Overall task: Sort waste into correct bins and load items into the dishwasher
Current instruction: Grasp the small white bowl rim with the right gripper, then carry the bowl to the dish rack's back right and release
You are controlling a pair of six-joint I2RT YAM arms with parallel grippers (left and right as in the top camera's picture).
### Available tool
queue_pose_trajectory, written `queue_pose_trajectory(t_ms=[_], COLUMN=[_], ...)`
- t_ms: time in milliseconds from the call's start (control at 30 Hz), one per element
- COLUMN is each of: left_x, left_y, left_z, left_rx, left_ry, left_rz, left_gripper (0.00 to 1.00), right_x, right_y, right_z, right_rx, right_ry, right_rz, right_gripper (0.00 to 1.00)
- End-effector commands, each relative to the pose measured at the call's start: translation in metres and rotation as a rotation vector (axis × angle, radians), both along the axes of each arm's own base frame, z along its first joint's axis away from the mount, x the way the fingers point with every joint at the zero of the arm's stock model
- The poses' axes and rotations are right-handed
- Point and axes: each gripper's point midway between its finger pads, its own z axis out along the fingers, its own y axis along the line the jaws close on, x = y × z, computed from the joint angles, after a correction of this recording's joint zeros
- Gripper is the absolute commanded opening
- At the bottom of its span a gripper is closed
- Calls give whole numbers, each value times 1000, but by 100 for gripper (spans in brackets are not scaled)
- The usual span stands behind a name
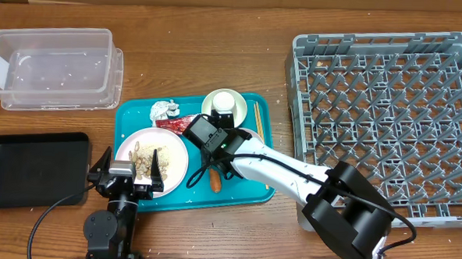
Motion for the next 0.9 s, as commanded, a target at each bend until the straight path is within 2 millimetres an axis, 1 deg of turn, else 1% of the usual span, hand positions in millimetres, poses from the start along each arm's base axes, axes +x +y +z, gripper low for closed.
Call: queue_pose_trajectory(t_ms=[0, 133, 233, 400, 533, 567, 600, 700, 800, 867], left_x=[0, 0, 0, 0, 0, 0, 0, 0, 0, 0], left_y=[-1, -1, -1, -1, -1, -1, -1, -1, -1, -1], left_z=[0, 0, 0, 0, 0, 0, 0, 0, 0, 0], left_rx=[19, 19, 19, 19, 19, 19, 19, 19, 19, 19], left_ry=[-5, -5, -5, -5, -5, -5, -5, -5, -5, -5], left_rz=[-5, -5, -5, -5, -5, -4, -5, -5, -5, -5], left_gripper=[100, 100, 100, 100, 100, 100, 100, 100, 100, 100], right_x=[4, 3, 2, -3, -15, -17, -17, -12, 0, 12], right_y=[12, 13, 13, 6, -10, -16, -26, -55, -87, -116], right_z=[15, 26, 43, 84, 116, 124, 139, 174, 215, 241], right_rx=[48, 72, 93, 129, 135, 138, 143, 159, 210, 243], right_ry=[-16, -21, -33, -61, -69, -76, -98, -169, -258, -328], right_rz=[4, 8, 9, 10, 13, 8, -5, -56, -72, -115], right_gripper=[5, 4, 4, 4, 4, 4, 4, 4, 4, 4])
